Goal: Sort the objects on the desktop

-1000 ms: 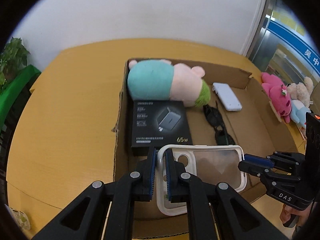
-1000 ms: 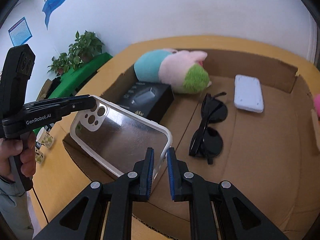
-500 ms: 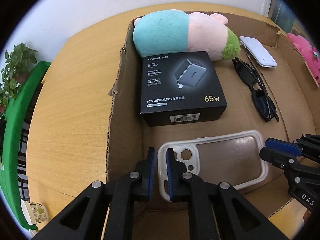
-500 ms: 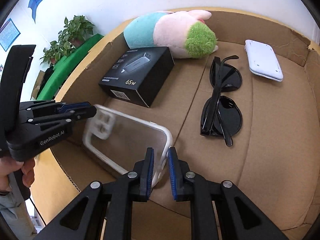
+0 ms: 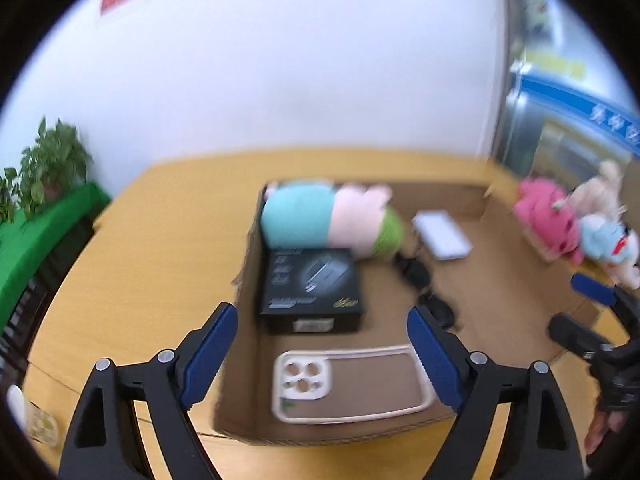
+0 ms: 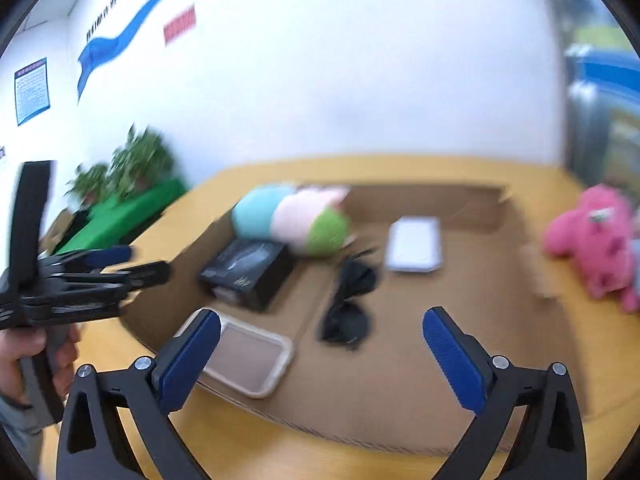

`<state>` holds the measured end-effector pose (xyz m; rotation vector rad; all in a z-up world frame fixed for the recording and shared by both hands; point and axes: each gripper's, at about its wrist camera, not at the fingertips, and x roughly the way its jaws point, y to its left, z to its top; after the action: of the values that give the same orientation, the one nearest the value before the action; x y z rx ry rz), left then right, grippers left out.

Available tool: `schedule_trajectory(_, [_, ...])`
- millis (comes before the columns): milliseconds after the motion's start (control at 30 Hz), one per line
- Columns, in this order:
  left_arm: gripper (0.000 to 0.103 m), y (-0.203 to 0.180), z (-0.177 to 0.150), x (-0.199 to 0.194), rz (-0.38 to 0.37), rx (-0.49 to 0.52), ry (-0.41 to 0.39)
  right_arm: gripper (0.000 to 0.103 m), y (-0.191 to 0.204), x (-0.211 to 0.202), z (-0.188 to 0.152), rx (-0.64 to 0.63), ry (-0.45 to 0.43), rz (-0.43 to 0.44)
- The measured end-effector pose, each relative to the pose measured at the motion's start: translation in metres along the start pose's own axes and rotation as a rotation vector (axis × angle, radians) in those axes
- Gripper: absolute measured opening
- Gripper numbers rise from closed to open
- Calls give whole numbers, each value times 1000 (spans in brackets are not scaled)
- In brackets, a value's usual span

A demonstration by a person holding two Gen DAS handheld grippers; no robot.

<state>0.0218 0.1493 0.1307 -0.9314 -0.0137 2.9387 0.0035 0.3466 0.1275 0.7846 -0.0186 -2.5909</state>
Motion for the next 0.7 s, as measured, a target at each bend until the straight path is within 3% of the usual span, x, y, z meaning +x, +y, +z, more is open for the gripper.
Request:
schedule_trajectory(133, [87,-23,-28,8,22,-18,-41,103,-17,-12,-35,-3,-25,-141])
schedule_trajectory(233, [87,-35,-46,28,58,-50,-11,103,-32,-3,-48,41,-1,-195])
schedule_trajectory(333, [87,-43,-53,31,114,-7,-74,103,-37,-6,-56,21,-13,-216])
schedule_trajectory(533, [89,-43,-65,30,120,0,-176,103,-36,-4,-66,4,-87,-219])
schedule_trajectory(700, [90,-43,-67,31,118,1,-173,103,-35,-7,-71,-2,-123,-220])
